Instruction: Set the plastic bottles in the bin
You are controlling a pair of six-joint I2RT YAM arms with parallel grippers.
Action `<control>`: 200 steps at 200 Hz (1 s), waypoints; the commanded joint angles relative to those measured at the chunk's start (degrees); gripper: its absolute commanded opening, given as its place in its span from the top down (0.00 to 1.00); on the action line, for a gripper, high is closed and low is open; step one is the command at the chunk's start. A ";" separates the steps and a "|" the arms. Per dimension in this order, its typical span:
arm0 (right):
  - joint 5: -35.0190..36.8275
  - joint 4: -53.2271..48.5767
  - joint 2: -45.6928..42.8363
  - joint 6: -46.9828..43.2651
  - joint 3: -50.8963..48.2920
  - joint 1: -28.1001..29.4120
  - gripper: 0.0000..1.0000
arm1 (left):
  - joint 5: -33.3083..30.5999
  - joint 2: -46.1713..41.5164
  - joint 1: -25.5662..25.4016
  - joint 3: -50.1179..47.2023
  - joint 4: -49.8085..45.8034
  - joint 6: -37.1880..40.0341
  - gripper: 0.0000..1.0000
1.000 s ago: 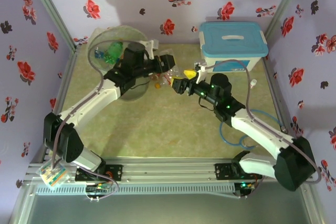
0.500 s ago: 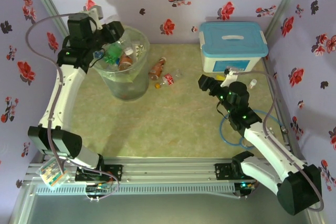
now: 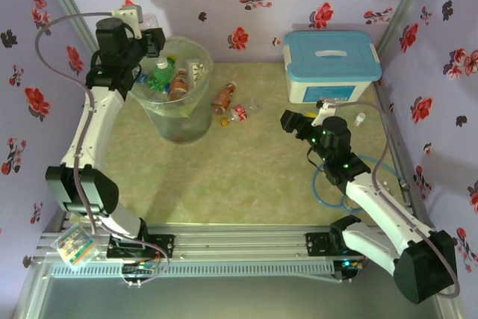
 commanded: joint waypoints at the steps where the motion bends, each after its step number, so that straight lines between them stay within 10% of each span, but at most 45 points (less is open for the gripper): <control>1: -0.59 0.43 0.47 1.15 -0.75 -0.35 0.13 | -1.28 1.74 -0.13 -2.92 12.42 5.60 0.50; 68: -0.69 -0.77 0.36 -0.43 -0.62 -0.70 0.13 | -7.10 7.80 -5.91 4.14 -2.43 34.92 0.39; 200: -2.80 1.03 3.70 0.93 -0.20 -0.82 0.13 | -15.46 12.58 -7.28 9.68 -9.43 45.58 0.37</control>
